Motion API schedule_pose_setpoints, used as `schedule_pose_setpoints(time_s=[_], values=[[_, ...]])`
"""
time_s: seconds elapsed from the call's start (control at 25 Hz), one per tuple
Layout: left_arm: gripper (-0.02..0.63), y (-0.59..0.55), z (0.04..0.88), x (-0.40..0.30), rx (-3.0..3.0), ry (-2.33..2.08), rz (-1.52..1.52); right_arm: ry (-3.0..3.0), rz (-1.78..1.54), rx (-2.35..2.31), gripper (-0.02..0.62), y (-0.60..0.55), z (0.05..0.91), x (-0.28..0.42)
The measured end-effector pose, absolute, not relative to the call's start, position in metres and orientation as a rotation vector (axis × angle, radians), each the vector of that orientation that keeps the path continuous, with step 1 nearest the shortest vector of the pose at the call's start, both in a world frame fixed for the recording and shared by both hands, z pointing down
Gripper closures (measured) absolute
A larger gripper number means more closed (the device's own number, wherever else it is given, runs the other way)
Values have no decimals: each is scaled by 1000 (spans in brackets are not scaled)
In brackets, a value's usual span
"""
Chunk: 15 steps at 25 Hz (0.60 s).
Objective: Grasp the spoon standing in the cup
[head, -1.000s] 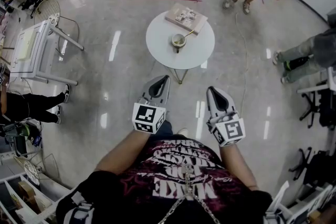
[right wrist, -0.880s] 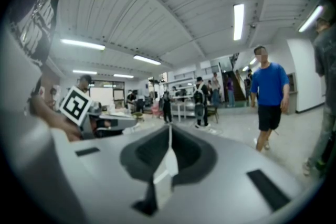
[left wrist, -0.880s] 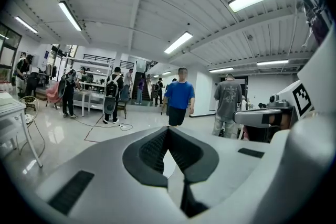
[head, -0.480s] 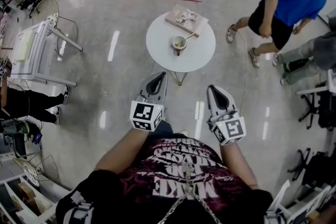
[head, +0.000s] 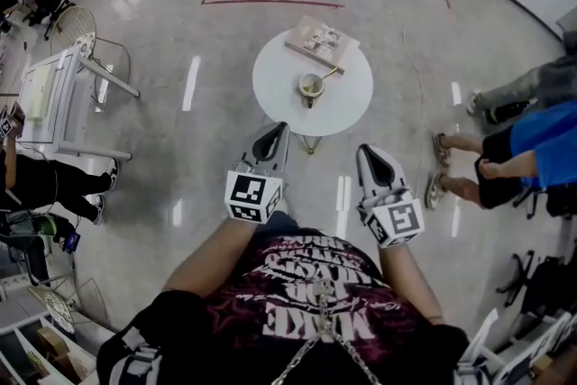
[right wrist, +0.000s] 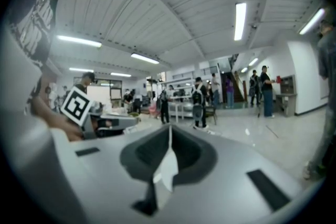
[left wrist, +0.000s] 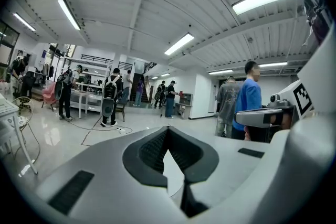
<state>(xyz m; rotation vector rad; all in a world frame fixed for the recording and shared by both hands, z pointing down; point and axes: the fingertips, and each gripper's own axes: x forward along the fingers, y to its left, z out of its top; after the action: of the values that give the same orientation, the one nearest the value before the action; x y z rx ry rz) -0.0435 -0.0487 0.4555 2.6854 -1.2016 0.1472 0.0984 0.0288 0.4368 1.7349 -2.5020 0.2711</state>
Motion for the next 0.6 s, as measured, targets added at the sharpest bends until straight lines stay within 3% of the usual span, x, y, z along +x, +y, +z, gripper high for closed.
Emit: schedule_pose_setpoints(time_s=[0.6], values=[[581,-90,454,-65,2724,-1062,86,-2424,219,1767,560,-3,428,50]])
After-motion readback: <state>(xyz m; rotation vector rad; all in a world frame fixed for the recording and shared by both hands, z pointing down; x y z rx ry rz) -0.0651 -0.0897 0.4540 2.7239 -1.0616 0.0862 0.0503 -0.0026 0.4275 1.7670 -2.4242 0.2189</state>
